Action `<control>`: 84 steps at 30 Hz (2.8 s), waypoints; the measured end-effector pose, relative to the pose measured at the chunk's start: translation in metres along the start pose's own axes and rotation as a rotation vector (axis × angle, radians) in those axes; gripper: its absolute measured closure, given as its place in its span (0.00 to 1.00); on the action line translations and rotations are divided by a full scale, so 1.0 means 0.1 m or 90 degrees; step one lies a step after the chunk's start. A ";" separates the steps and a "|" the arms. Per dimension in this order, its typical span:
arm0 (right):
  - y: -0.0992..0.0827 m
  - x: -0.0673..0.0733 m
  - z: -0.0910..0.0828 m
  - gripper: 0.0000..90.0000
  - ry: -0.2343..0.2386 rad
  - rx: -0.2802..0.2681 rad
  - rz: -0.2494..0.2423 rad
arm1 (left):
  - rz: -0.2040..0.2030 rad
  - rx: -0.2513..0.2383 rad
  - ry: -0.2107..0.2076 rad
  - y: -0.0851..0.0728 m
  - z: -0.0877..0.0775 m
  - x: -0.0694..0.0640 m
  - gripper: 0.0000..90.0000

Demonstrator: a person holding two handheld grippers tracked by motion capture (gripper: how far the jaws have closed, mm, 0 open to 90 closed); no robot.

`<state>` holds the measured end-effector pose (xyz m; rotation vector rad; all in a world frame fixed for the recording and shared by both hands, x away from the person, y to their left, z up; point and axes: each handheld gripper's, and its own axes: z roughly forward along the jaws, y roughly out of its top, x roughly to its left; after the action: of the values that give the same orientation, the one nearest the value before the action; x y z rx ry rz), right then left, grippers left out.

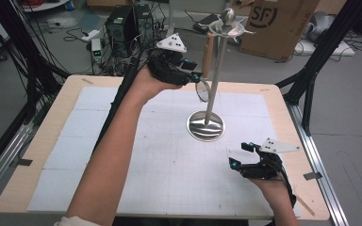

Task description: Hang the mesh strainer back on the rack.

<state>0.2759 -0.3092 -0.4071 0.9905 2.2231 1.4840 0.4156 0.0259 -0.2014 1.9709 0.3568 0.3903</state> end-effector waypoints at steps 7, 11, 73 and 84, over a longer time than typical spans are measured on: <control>0.00 0.00 0.00 0.19 -0.002 -0.001 -0.003 | -0.005 0.006 -0.011 -0.07 -0.03 -0.03 0.56; 0.00 0.01 0.01 0.19 0.000 0.002 -0.003 | -0.013 0.004 -0.013 -0.13 -0.08 -0.03 0.53; -0.01 0.05 0.07 0.19 0.001 0.019 -0.007 | -0.079 -0.058 -0.020 -1.31 -0.80 -0.31 0.17; -0.01 0.05 0.08 0.19 0.001 0.020 -0.009 | -0.103 -0.068 -0.009 -1.71 -0.90 -0.39 0.17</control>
<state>0.2766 -0.3006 -0.4109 0.9807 2.2564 1.4486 0.3298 0.1524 -0.3254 1.8251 0.4742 0.2859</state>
